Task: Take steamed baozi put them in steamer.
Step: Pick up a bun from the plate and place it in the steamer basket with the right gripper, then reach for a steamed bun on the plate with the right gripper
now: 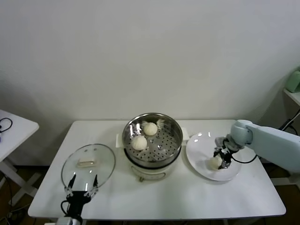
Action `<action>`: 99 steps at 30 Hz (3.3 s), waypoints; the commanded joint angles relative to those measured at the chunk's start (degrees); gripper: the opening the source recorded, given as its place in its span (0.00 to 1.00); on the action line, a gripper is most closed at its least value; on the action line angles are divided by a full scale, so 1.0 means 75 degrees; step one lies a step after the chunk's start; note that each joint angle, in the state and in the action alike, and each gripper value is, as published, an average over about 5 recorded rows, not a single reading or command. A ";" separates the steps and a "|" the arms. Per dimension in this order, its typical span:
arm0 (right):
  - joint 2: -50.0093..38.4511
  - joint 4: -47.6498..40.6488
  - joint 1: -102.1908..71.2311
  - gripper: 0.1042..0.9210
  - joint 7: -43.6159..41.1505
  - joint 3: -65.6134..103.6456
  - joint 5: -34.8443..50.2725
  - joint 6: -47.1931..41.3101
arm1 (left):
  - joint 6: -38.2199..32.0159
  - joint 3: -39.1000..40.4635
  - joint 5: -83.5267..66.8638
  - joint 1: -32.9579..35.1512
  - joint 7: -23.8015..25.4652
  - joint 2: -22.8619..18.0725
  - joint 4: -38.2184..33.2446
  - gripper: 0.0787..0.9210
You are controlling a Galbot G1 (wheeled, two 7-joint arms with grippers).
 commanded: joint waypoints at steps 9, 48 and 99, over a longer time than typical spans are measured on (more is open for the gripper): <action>0.0199 0.0998 0.4186 0.61 -0.0861 -0.2440 0.0958 0.1822 | 0.0010 -0.0020 0.0003 0.0042 -0.0022 -0.0032 -0.0065 0.88; 0.3965 0.2175 0.3076 0.64 0.0275 -0.1407 -0.2005 0.4066 | 0.0057 0.0004 0.0086 -0.0053 -0.0031 -0.0163 -0.0010 0.88; 0.1735 0.0665 0.6058 0.88 -0.1226 -0.4717 0.4015 0.2082 | 0.0025 0.0015 0.0050 0.0005 -0.0064 -0.0165 -0.0047 0.88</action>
